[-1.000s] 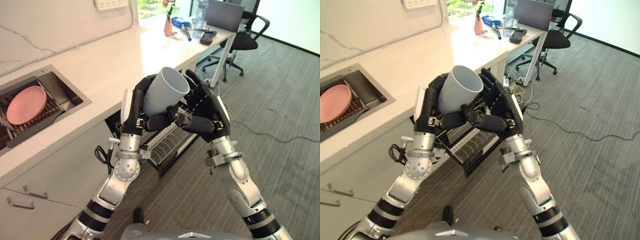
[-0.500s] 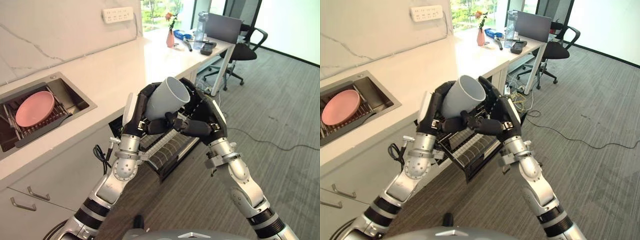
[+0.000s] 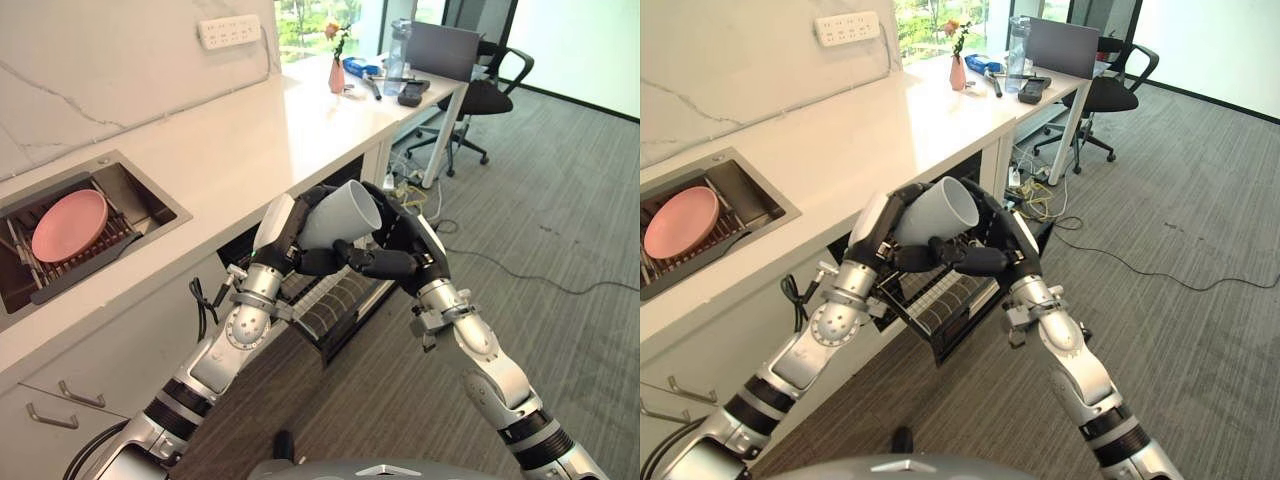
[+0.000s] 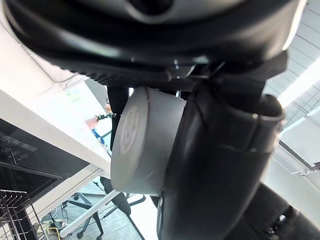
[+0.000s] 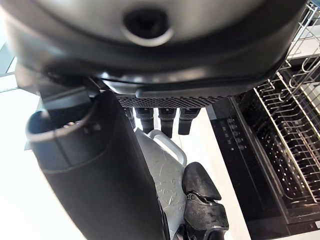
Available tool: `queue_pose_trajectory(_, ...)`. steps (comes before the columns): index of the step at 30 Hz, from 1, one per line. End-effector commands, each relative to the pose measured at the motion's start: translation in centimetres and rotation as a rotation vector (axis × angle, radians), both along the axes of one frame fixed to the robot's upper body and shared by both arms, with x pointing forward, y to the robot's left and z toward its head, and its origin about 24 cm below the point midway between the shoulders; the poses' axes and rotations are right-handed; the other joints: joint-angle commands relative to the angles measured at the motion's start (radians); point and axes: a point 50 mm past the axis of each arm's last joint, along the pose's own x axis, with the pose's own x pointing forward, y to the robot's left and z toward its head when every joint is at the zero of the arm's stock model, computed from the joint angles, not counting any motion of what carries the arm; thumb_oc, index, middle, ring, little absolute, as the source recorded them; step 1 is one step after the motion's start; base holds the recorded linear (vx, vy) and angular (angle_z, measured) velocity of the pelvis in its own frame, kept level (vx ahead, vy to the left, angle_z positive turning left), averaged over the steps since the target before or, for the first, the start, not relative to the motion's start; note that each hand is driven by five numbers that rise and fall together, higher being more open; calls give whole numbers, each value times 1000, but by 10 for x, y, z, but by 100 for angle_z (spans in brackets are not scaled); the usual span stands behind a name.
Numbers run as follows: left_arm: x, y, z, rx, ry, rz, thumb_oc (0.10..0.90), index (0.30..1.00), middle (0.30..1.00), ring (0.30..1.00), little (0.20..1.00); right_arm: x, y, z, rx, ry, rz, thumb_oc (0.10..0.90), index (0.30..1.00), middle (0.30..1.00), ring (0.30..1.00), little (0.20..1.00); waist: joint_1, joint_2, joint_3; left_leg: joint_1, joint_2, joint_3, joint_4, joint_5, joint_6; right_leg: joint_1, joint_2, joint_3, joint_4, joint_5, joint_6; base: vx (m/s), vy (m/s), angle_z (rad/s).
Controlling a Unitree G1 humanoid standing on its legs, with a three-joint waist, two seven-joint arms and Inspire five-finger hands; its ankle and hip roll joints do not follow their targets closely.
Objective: Place the dishes in the dishwasher.
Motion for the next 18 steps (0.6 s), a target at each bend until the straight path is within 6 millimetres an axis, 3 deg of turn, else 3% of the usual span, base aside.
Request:
queue_pose_trajectory(1, -40, -113, 21, 205, -159, -719, 400, 300, 300, 300, 300, 14, 62, 101, 102, -432, 308, 800, 900, 900, 900, 900, 1, 15, -33, 123, -18, 40, 9, -122, -45, -65, 3, 67, 15, 37, 54, 25, 25, 4)
queue_pose_trajectory(14, -37, -119, 26, 316, -147, -776, 400, 300, 300, 300, 300, 18, 71, 99, 16, -407, 408, 800, 900, 900, 900, 900, 12, 17, -42, 125, -22, 31, 9, -124, -46, -53, -5, 51, 15, 33, 56, 0, 2, 2)
queue_pose_trajectory(15, -39, -125, 26, 338, -145, -820, 400, 300, 300, 300, 300, 15, 78, 101, 4, -422, 547, 800, 900, 900, 900, 900, 25, 12, -48, 123, -25, 18, 9, -123, -44, -46, -6, 35, 15, 29, 54, 10, 9, 6)
queue_pose_trajectory(18, -40, -129, 25, 341, -136, -834, 400, 300, 300, 300, 300, 15, 78, 106, -10, -456, 569, 800, 900, 900, 900, 900, 33, 11, -50, 120, -28, 9, 9, -121, -43, -42, -9, 23, 15, 27, 54, 6, 9, 11)
